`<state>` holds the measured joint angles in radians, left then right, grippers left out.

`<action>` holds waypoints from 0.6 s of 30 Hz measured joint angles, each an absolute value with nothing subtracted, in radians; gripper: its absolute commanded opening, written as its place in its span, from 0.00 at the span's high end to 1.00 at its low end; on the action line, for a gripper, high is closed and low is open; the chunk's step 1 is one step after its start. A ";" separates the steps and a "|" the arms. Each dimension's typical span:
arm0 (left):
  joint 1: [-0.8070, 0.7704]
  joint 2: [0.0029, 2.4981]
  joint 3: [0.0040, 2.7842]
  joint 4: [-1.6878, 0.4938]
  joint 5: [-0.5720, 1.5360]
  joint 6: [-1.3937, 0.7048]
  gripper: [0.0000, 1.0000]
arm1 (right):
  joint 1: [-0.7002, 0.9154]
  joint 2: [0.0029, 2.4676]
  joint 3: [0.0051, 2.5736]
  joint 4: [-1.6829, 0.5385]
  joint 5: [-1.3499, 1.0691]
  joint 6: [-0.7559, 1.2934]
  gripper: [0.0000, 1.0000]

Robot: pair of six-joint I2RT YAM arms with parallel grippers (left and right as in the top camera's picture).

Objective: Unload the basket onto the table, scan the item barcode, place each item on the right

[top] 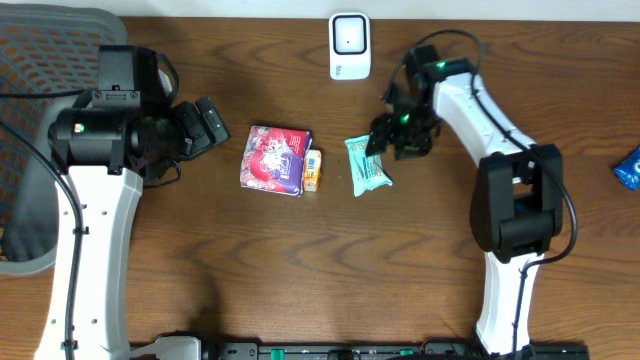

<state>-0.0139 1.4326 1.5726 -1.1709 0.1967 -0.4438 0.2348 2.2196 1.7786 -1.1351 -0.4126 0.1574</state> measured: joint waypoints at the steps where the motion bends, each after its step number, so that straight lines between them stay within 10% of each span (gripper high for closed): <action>1: -0.014 1.433 1.573 -1.171 0.197 -0.444 0.02 | 0.247 2.220 1.756 -1.121 -0.412 0.162 0.31; 5: -0.014 1.433 1.573 -1.172 0.197 -0.444 0.02 | 0.250 2.219 1.664 -1.042 -0.419 0.193 0.43; 10: -0.014 1.433 1.573 -1.171 0.197 -0.444 0.02 | 0.247 2.193 1.555 -0.921 -0.501 0.214 0.99; 18: -0.014 1.433 1.573 -1.171 0.197 -0.444 0.02 | 0.251 2.183 1.542 -0.863 -0.577 0.273 0.99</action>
